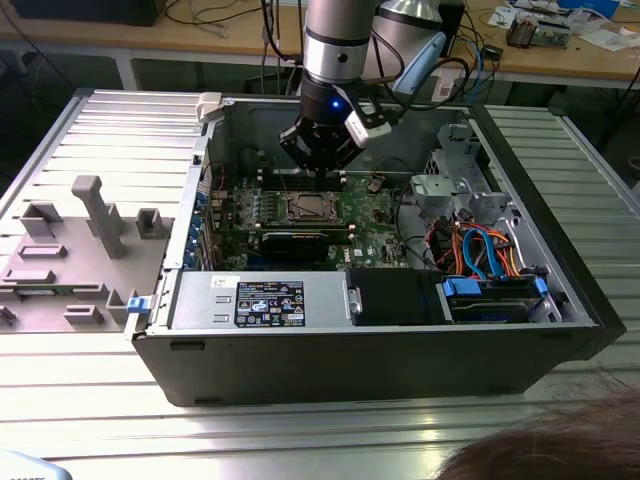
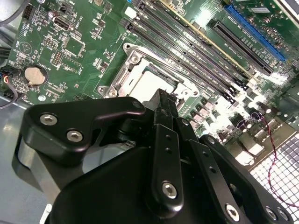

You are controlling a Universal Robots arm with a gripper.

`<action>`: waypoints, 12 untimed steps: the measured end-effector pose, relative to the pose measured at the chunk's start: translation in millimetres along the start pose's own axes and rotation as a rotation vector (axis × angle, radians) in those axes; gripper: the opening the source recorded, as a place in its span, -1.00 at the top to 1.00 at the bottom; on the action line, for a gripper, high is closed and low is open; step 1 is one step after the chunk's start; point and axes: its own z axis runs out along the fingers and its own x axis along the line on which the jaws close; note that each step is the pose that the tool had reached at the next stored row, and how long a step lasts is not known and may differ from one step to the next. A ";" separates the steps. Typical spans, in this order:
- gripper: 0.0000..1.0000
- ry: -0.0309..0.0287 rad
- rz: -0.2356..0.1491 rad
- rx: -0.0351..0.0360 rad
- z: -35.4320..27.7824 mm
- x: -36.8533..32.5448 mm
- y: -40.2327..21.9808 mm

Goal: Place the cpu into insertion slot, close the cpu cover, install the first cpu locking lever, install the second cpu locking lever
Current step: 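Install the first cpu locking lever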

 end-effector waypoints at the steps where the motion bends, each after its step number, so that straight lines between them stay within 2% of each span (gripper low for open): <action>1: 0.79 -0.0001 -0.002 0.0001 0.0 0.0 0.0; 12: 0.79 -0.0023 -0.035 0.0017 0.0 0.0 0.0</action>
